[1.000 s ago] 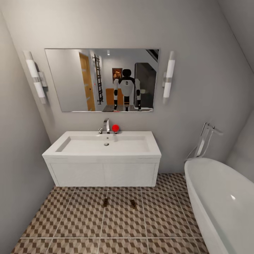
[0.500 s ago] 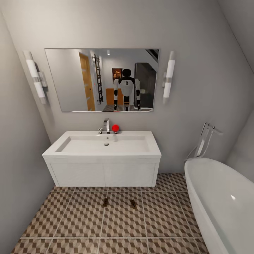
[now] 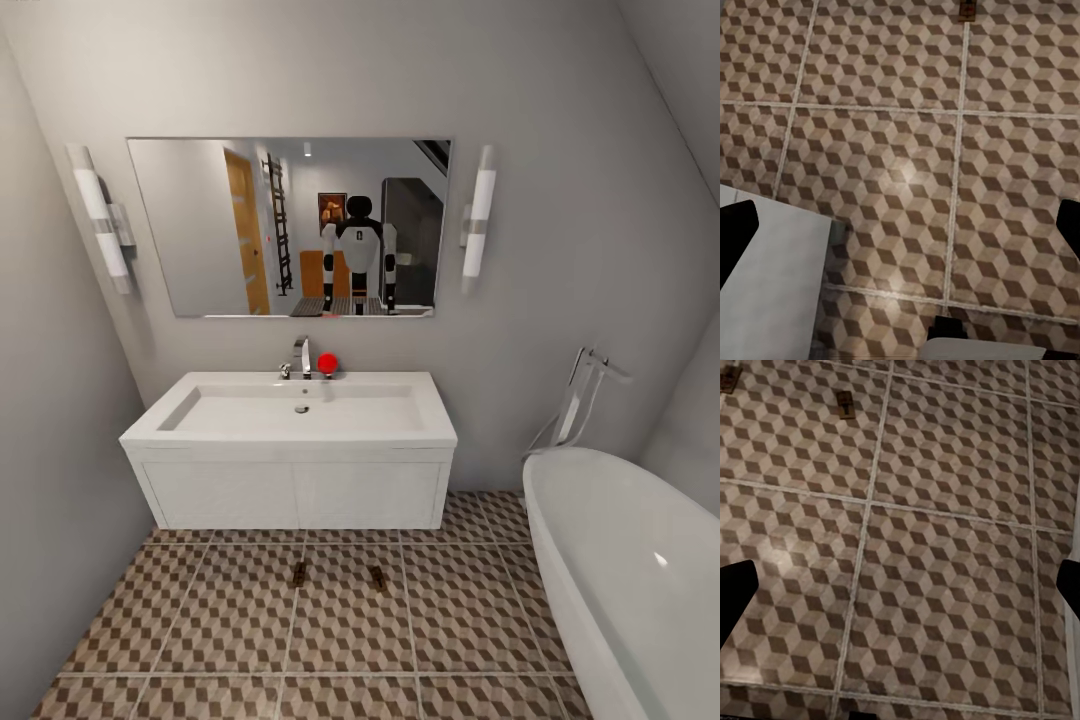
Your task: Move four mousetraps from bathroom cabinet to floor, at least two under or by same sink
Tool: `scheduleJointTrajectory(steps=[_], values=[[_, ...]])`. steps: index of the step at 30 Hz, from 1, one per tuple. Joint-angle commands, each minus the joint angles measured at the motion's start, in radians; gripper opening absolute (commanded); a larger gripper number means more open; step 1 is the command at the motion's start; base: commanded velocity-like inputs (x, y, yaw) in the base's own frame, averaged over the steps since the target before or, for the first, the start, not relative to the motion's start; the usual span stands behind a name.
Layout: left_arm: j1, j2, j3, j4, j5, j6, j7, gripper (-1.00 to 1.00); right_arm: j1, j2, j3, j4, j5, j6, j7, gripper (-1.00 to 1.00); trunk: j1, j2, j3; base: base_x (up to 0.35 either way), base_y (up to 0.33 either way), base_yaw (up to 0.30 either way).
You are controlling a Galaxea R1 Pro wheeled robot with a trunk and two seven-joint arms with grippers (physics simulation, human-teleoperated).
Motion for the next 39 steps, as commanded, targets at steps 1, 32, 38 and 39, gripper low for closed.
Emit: scheduleJointTrajectory(steps=[1, 32, 38, 39], values=[[-0.001, 0.000, -0.009, 0.003, 0.005, -0.002, 0.006, 1.00, -0.001, 0.000, 0.009, 0.000, -0.010, -0.004, -0.002, 1.00, 0.001, -0.002, -0.002, -0.038, 0.000, 0.000], [-0.001, -0.001, -0.010, 0.021, 0.005, -0.002, 0.005, 1.00, -0.001, 0.002, 0.010, 0.001, -0.010, -0.006, -0.003, 1.00, 0.001, -0.002, -0.002, -0.309, 0.000, 0.000], [-0.001, -0.001, -0.010, 0.021, 0.005, -0.002, 0.005, 1.00, -0.001, 0.002, 0.009, 0.000, -0.010, -0.007, -0.003, 1.00, 0.001, -0.002, -0.002, -0.335, 0.000, 0.000], [-0.001, -0.001, -0.010, 0.021, 0.005, -0.002, 0.005, 1.00, -0.001, 0.002, 0.009, 0.000, -0.010, -0.007, -0.003, 1.00, 0.001, -0.002, -0.002, -0.335, 0.000, 0.000]])
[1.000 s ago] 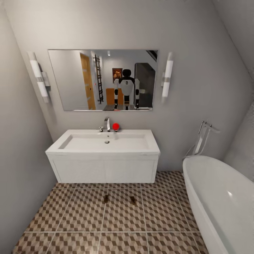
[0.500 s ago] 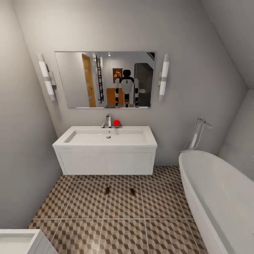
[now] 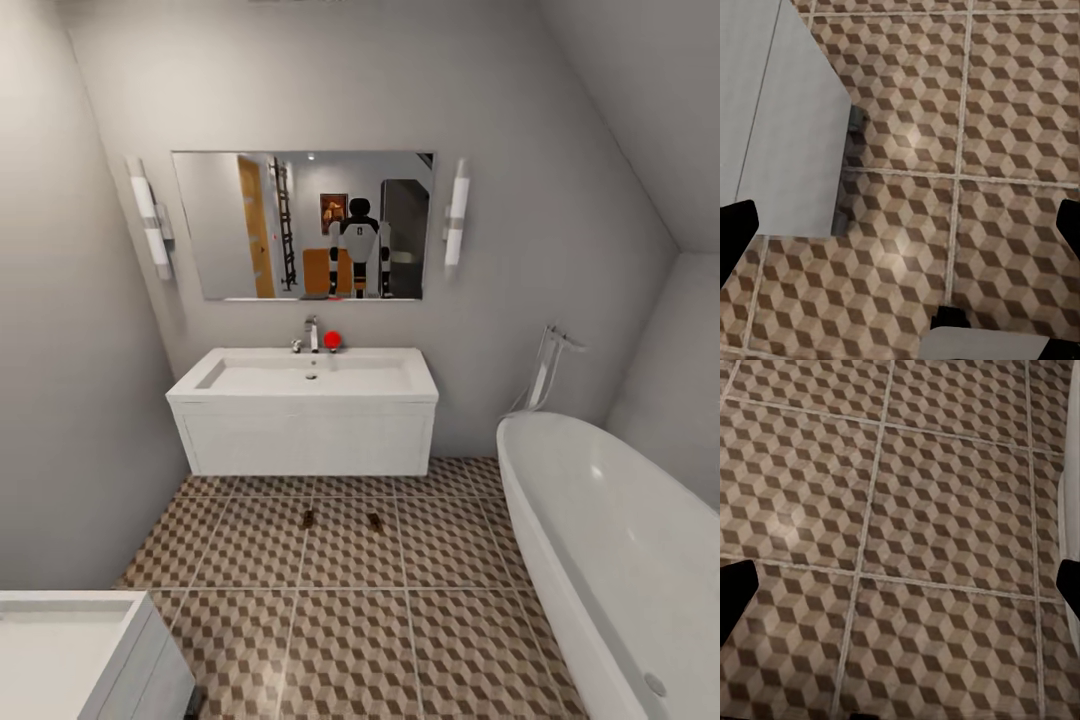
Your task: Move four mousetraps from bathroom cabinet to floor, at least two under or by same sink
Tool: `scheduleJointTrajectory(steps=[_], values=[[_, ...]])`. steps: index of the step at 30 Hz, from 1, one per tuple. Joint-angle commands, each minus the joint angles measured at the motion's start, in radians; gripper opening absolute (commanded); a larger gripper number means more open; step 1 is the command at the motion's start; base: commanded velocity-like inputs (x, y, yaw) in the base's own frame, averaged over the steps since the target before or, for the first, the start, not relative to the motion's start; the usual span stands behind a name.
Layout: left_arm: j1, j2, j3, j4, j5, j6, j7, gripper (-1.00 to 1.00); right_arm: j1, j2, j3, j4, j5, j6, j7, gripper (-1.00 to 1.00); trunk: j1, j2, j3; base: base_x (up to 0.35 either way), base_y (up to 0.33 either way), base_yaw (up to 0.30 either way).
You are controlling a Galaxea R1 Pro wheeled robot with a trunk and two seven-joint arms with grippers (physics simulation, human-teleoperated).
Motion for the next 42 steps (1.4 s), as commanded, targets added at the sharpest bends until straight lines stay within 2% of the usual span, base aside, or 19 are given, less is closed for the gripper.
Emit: scheduleJointTrajectory(steps=[1, 18, 24, 42], values=[[-0.001, 0.000, -0.009, 0.000, 0.004, -0.002, 0.006, 1.00, -0.001, 0.000, 0.009, 0.001, -0.010, -0.003, -0.002, 1.00, 0.000, -0.002, -0.002, -0.335, 0.000, 0.000], [-0.001, -0.011, -0.009, 0.019, 0.003, -0.002, 0.004, 1.00, -0.001, 0.000, 0.009, 0.001, -0.010, -0.003, -0.002, 1.00, 0.000, -0.002, -0.002, -0.335, 0.000, 0.001], [-0.001, -0.012, -0.009, 0.020, 0.003, -0.002, 0.004, 1.00, -0.001, 0.000, 0.009, 0.000, -0.010, -0.003, -0.002, 1.00, 0.000, -0.002, -0.002, -0.291, 0.000, 0.137], [-0.001, -0.014, -0.009, 0.021, 0.003, -0.002, 0.004, 1.00, -0.001, 0.000, 0.010, 0.001, -0.010, -0.002, -0.002, 1.00, 0.000, -0.002, -0.002, -0.025, 0.000, 0.247]])
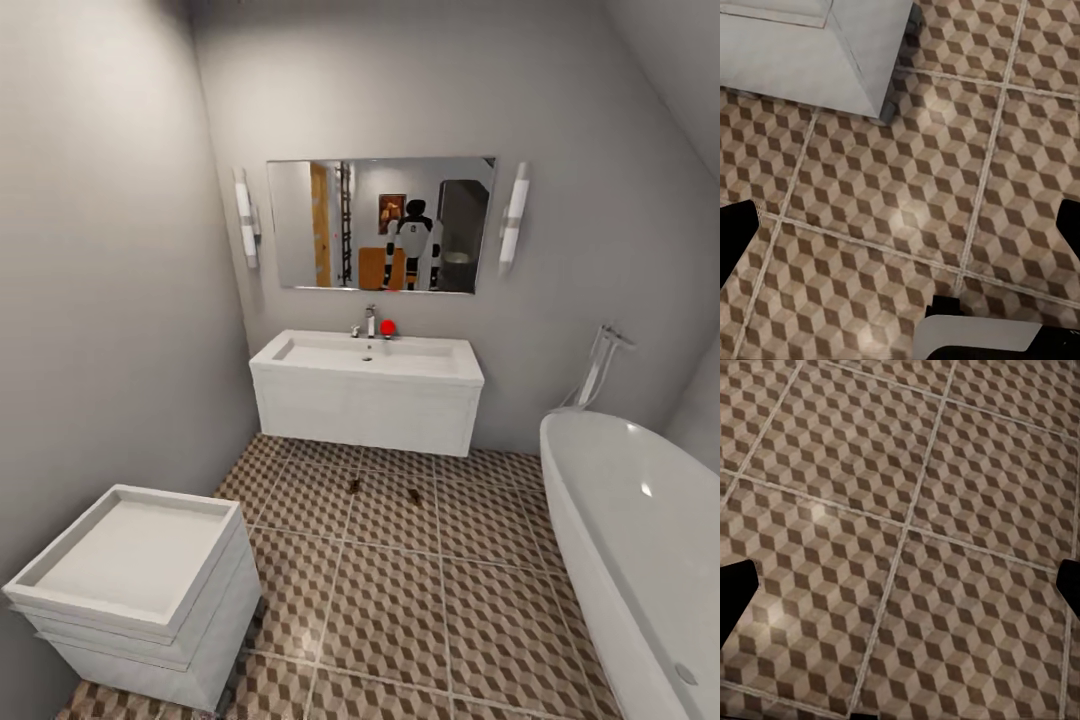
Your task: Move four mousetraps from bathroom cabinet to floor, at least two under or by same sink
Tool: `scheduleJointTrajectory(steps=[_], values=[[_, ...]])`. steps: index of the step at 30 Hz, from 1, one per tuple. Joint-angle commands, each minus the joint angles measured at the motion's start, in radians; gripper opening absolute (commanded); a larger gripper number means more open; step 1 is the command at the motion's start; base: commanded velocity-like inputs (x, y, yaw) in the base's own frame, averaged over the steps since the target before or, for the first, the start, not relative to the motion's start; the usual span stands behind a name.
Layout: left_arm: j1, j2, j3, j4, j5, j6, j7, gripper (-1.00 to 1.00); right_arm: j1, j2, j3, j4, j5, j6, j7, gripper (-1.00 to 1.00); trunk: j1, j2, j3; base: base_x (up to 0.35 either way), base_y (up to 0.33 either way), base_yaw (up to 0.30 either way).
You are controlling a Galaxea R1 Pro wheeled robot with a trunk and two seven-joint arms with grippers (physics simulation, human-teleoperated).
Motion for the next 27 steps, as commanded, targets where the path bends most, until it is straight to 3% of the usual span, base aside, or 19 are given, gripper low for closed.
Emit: scheduleJointTrajectory(steps=[1, 27], values=[[-0.001, 0.000, -0.009, 0.000, 0.004, -0.002, 0.005, 1.00, -0.001, 0.000, 0.009, 0.000, -0.010, -0.003, -0.002, 1.00, 0.001, -0.002, -0.002, 0.000, 0.000, 0.254], [-0.001, -0.007, -0.009, 0.004, 0.004, -0.002, 0.004, 1.00, -0.001, 0.001, 0.009, 0.000, -0.009, -0.003, -0.001, 1.00, 0.001, -0.002, -0.002, 0.000, 0.000, 0.254]])
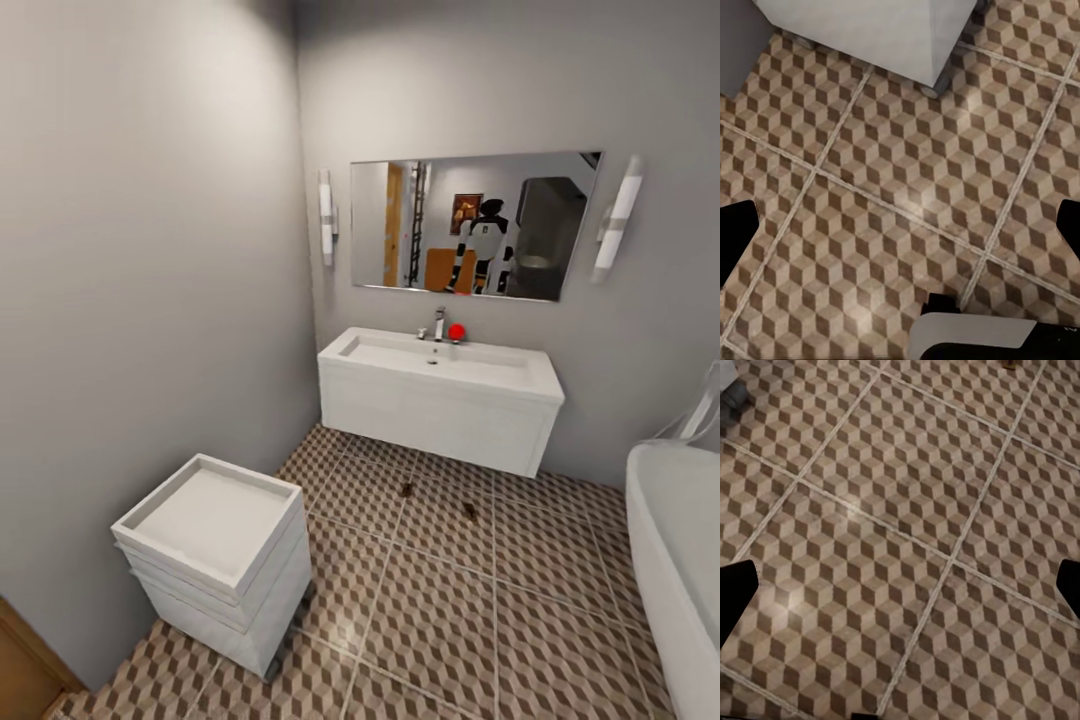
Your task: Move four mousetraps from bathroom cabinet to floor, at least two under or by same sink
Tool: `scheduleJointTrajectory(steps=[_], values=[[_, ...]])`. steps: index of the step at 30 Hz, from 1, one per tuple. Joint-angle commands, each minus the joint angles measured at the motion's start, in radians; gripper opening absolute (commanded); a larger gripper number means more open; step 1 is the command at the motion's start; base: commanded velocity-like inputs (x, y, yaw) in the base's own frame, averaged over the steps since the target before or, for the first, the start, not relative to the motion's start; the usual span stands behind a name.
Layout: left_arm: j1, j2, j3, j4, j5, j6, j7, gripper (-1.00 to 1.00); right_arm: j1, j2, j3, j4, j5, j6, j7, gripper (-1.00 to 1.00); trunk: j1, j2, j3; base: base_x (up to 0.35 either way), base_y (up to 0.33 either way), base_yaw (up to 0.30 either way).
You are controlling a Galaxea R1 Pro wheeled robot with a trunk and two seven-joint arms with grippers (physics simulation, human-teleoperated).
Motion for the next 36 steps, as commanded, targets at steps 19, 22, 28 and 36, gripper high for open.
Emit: scheduleJointTrajectory(steps=[19, 22, 28, 36], values=[[-0.001, -0.001, -0.008, 0.001, 0.004, -0.002, 0.005, 1.00, -0.001, 0.000, 0.009, 0.000, -0.010, -0.003, -0.002, 1.00, 0.001, -0.002, -0.002, 0.000, 0.000, 0.254], [-0.001, -0.001, -0.008, 0.001, 0.004, -0.002, 0.005, 1.00, -0.001, 0.000, 0.009, 0.000, -0.009, -0.003, -0.002, 1.00, 0.001, -0.002, -0.002, 0.000, 0.000, 0.254], [-0.001, -0.002, -0.008, 0.001, 0.004, -0.002, 0.005, 1.00, -0.001, 0.000, 0.009, 0.000, -0.009, -0.003, -0.002, 1.00, 0.001, -0.002, -0.002, 0.000, 0.000, 0.254], [-0.001, -0.002, -0.009, 0.001, 0.004, -0.002, 0.005, 1.00, -0.001, 0.000, 0.009, 0.000, -0.009, -0.003, -0.002, 1.00, 0.001, -0.002, -0.002, 0.000, 0.000, 0.254]])
